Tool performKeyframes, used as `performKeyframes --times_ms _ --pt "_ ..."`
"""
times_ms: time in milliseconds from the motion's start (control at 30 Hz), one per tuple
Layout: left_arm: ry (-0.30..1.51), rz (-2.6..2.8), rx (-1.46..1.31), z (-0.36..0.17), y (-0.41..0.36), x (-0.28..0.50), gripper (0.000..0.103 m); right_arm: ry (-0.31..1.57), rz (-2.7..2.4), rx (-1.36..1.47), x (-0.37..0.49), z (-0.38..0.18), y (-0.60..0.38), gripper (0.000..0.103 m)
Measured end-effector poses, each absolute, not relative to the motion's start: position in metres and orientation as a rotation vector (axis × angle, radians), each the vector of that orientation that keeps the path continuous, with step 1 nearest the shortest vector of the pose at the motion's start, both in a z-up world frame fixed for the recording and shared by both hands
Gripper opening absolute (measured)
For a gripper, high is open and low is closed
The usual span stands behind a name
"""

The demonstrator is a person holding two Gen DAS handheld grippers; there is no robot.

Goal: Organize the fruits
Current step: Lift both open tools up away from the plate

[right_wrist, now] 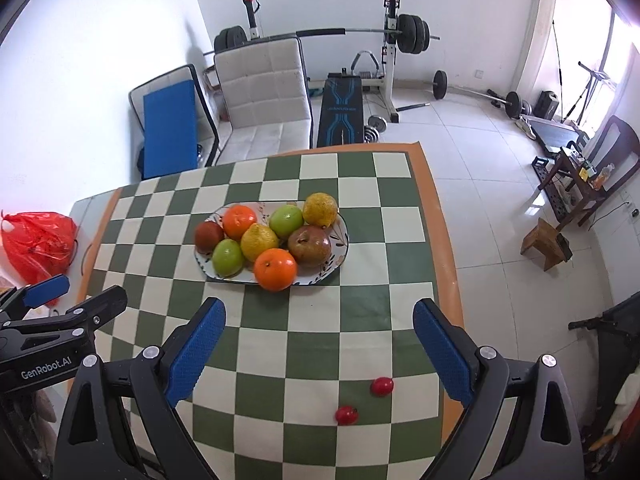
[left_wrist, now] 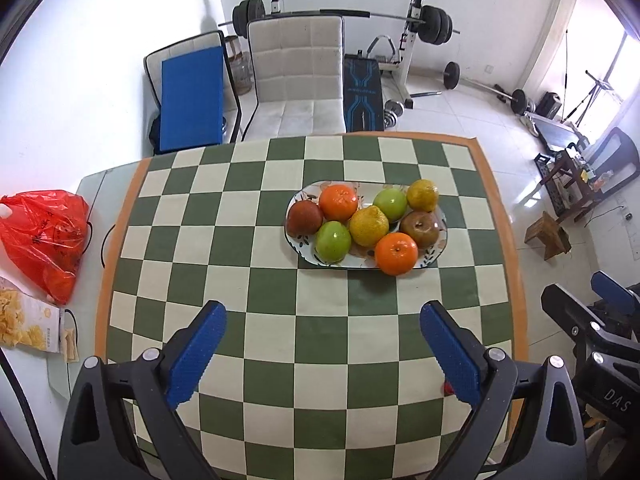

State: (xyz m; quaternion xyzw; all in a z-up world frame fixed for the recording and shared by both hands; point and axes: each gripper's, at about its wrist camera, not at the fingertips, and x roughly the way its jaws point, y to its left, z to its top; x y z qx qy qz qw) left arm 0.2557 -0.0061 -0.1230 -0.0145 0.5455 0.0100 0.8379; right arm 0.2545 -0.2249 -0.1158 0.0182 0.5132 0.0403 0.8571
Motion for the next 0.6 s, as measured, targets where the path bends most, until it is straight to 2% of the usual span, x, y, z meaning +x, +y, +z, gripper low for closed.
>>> performKeyframes --times_ms 600 --pt "1.016 -0.040 -0.012 -0.058 -0.018 0.184 0.099 0.950 0.093 0.045 0.166 -0.025 -0.226 0.097"
